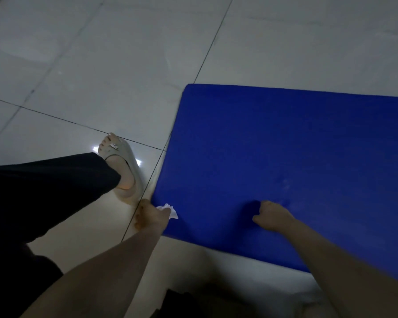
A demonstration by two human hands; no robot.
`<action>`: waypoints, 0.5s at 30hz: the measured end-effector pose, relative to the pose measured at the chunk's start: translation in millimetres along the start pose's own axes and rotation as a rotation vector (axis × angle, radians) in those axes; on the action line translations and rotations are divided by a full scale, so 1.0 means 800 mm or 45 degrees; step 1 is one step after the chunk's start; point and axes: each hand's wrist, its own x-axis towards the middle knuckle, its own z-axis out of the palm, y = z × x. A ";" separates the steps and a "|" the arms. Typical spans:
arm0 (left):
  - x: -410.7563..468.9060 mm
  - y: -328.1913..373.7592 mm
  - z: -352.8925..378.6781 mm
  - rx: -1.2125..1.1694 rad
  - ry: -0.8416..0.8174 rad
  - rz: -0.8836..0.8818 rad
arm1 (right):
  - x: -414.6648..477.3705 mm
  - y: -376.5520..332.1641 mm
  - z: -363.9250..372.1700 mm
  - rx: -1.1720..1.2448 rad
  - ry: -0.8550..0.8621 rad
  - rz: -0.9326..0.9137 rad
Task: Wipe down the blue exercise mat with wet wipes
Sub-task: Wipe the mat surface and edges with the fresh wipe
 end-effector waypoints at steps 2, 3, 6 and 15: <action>0.005 0.002 -0.013 -0.051 -0.087 -0.085 | -0.003 -0.018 0.000 0.017 0.002 -0.065; 0.006 0.002 -0.020 -0.025 -0.109 -0.075 | -0.006 -0.027 0.000 0.017 0.010 -0.096; 0.002 0.011 -0.046 0.081 -0.150 -0.014 | -0.017 -0.057 -0.001 0.005 0.007 -0.211; -0.049 0.103 -0.189 -0.129 -0.562 0.100 | -0.110 -0.216 -0.026 0.315 0.196 -0.848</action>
